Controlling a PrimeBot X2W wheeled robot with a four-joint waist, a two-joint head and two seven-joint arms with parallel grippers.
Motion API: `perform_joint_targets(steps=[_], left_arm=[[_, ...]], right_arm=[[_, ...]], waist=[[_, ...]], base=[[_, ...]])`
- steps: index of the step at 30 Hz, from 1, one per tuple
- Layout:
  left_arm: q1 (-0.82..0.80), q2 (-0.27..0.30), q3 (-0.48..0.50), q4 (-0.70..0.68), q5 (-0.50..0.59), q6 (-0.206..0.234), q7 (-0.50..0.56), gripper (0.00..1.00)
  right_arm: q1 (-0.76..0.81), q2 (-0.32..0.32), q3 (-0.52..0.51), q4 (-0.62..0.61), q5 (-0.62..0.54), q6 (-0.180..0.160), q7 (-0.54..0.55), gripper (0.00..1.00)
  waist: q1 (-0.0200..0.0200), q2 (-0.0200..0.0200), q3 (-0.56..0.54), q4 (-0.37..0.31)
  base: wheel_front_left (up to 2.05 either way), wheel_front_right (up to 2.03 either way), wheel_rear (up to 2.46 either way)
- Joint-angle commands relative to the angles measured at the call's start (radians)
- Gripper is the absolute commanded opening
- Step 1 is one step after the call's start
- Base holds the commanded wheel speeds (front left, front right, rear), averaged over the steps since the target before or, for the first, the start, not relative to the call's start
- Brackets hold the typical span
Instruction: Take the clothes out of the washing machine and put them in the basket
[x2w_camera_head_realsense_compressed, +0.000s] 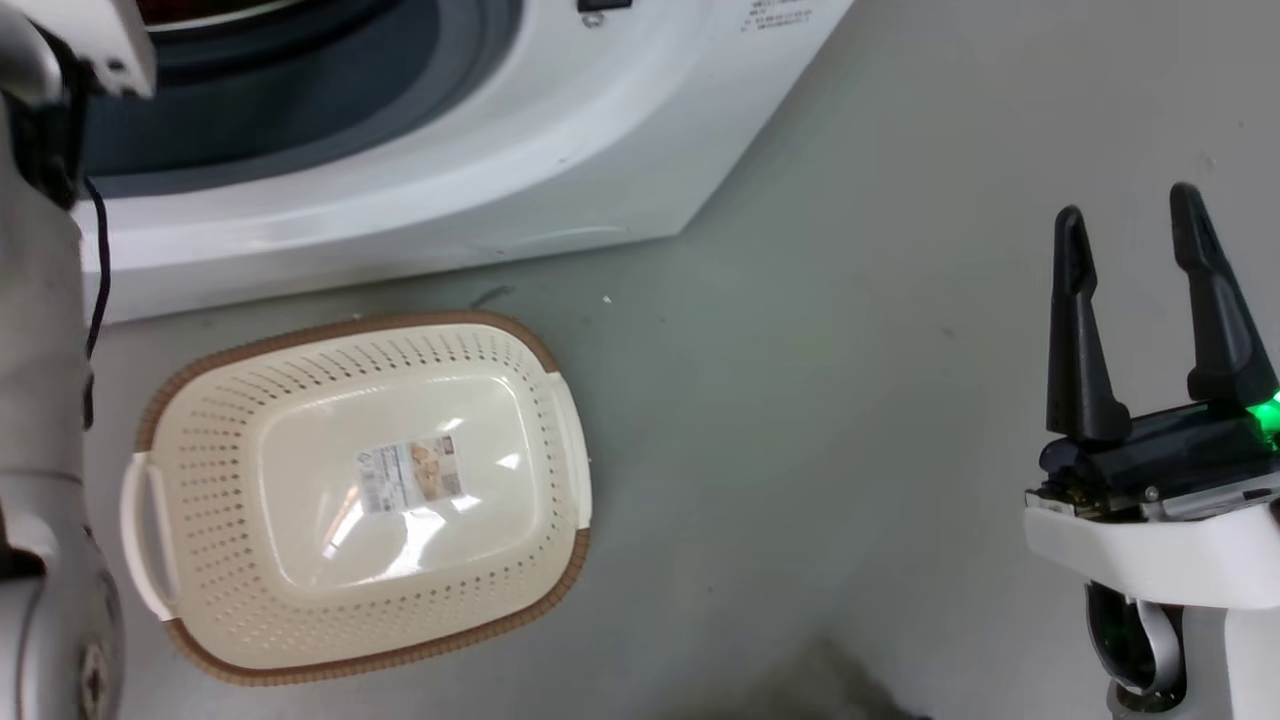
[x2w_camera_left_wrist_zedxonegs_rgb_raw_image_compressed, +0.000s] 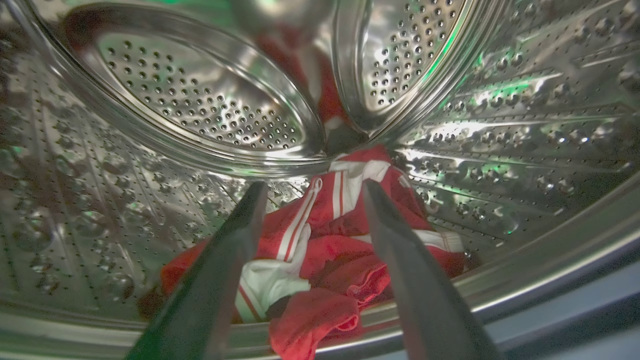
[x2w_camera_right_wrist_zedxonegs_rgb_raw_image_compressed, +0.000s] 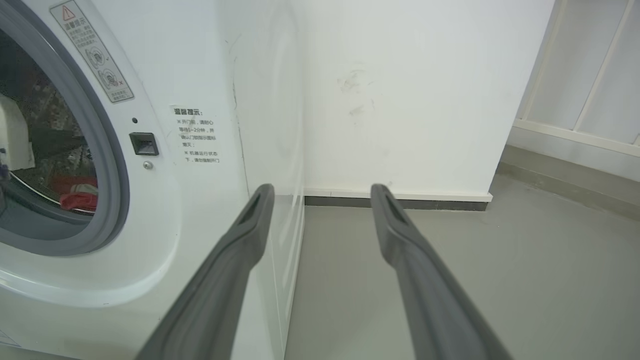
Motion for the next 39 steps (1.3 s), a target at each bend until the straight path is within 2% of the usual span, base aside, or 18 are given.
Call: perform_joint_targets(steps=[1,4,8,15,17,23,31,39], left_arm=[[-0.043,0.007,-0.012,0.027,-0.012,-0.005,0.045,1.00],[-0.137,0.029,-0.037,0.078,-0.037,-0.005,0.175,1.00],[-0.229,0.059,-0.117,0.108,-0.089,-0.005,0.321,1.00],[-0.363,0.129,-0.261,0.101,-0.198,-0.005,0.547,1.00],[-0.393,0.147,-0.296,0.106,-0.234,-0.005,0.639,1.00],[-0.476,0.205,-0.369,0.090,-0.313,-0.006,0.862,1.00],[-0.565,0.239,-0.390,0.086,-0.348,0.000,1.053,1.00],[-0.570,0.240,-0.424,0.078,-0.335,0.004,1.126,1.00]], right_arm=[[-0.019,0.000,0.001,-0.011,0.010,0.000,-0.002,1.00],[-0.039,0.001,0.005,-0.031,0.022,0.000,-0.002,1.00],[-0.050,0.000,0.014,-0.055,0.041,0.000,-0.002,1.00],[-0.070,0.001,0.028,-0.087,0.070,0.000,-0.002,1.00],[-0.072,0.001,0.031,-0.092,0.073,0.000,-0.002,1.00],[-0.086,0.001,0.043,-0.112,0.092,0.000,-0.002,1.00],[-0.091,0.000,0.055,-0.136,0.108,0.000,-0.002,1.00],[-0.098,0.001,0.061,-0.146,0.115,0.000,-0.002,1.00]], waist=[[-0.0003,0.0000,0.050,-0.032],[-0.0003,0.0000,0.089,-0.047],[-0.0003,0.0000,0.132,-0.070],[-0.0003,0.0000,0.194,-0.105],[-0.0003,0.0000,0.210,-0.115],[-0.0003,0.0000,0.257,-0.143],[-0.0003,0.0000,0.308,-0.174],[-0.0003,0.0000,0.340,-0.190]], base=[[0.00,0.00,0.00],[0.00,0.00,0.00],[0.00,0.00,0.00],[0.00,0.00,0.00],[0.00,0.00,0.00],[0.00,0.00,0.00],[0.00,0.00,0.00],[0.00,0.00,0.00]])
